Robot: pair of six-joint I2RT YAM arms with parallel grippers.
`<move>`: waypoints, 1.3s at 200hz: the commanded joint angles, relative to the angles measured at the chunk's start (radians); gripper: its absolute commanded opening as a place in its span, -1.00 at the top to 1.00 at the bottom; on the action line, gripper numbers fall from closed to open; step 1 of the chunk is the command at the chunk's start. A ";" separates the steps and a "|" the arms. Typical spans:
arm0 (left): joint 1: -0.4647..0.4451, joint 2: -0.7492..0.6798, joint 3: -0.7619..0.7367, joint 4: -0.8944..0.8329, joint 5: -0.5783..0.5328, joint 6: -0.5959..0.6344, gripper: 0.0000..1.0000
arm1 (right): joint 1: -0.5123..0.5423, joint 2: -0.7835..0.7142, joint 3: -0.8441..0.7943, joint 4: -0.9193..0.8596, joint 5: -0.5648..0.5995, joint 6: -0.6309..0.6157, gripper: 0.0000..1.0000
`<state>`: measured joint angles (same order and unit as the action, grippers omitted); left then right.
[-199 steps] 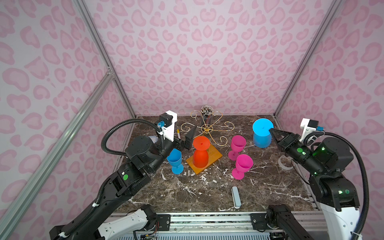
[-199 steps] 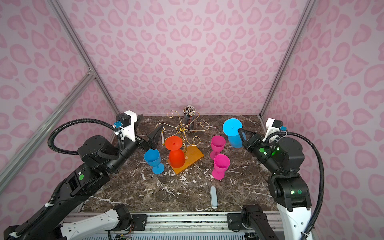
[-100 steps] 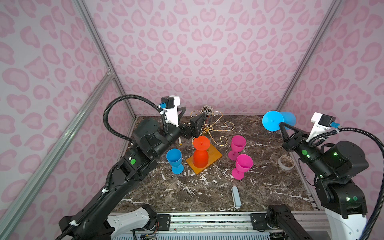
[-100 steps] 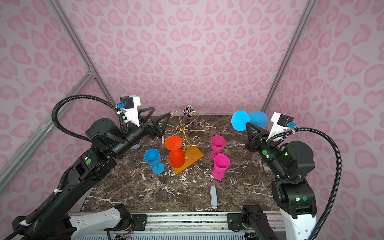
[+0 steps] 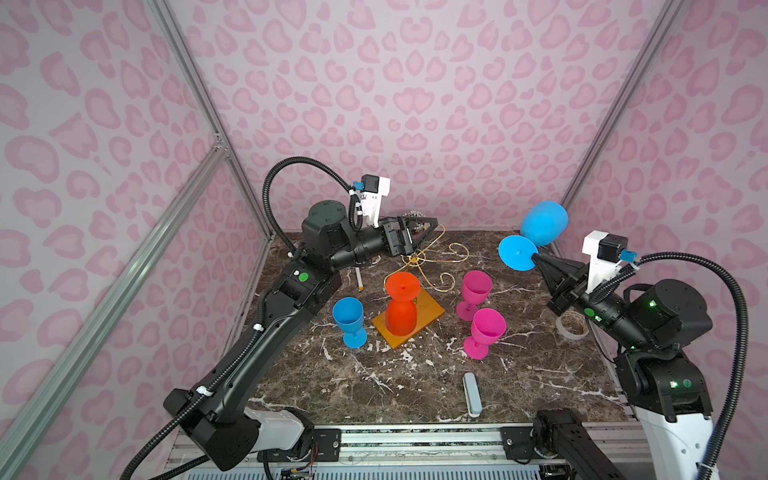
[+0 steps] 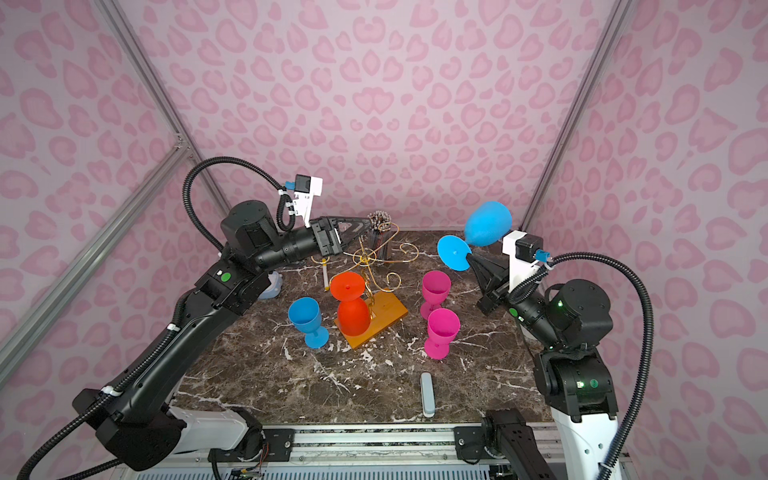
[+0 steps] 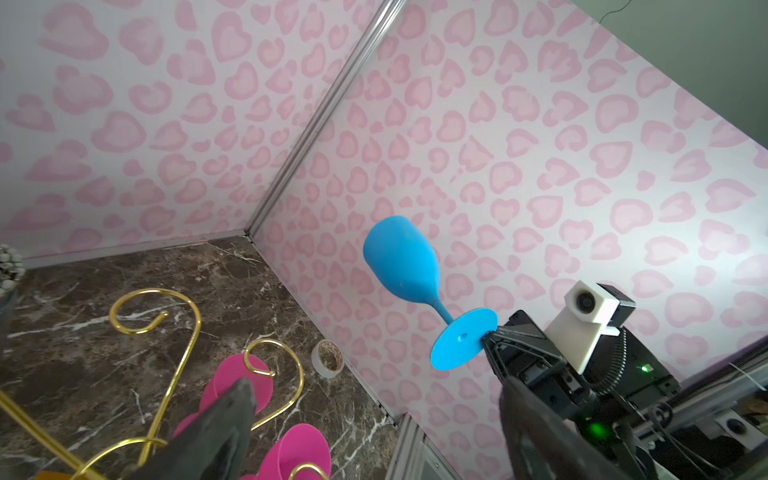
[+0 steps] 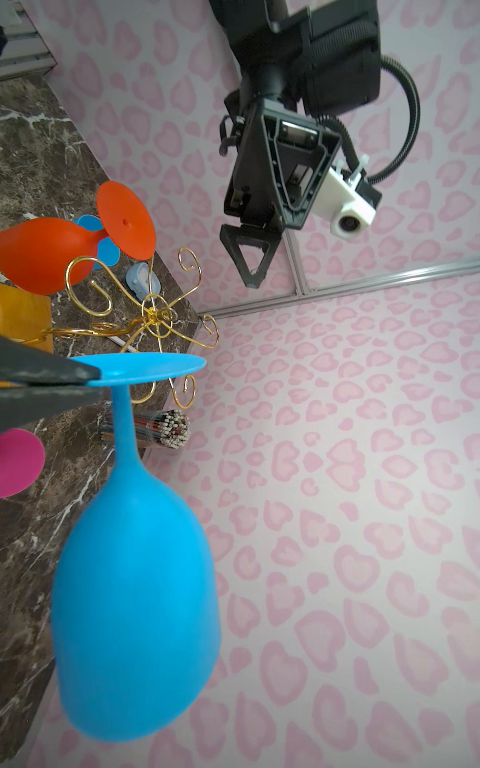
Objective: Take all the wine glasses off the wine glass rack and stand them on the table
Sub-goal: 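Raise the blue glass with the right gripper while the left arm swings inward, then close the left gripper on the blue glass stem beside the right gripper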
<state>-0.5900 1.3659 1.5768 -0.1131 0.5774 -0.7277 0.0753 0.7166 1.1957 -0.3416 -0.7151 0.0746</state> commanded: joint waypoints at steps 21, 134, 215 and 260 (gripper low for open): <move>-0.021 0.066 0.044 0.061 0.194 -0.072 -0.83 | 0.060 -0.001 -0.015 0.076 -0.132 -0.192 1.00; -0.144 0.162 0.088 0.058 0.268 -0.060 -0.47 | 0.388 0.065 0.008 -0.023 0.032 -0.559 1.00; -0.165 0.171 0.078 0.049 0.287 -0.039 -0.03 | 0.439 0.083 0.021 -0.018 0.084 -0.612 1.00; -0.169 0.184 0.083 0.048 0.297 -0.052 0.20 | 0.470 0.078 0.025 -0.031 0.119 -0.656 1.00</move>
<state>-0.7593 1.5436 1.6577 -0.1001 0.8562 -0.7742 0.5335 0.7982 1.2160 -0.3733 -0.6281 -0.5438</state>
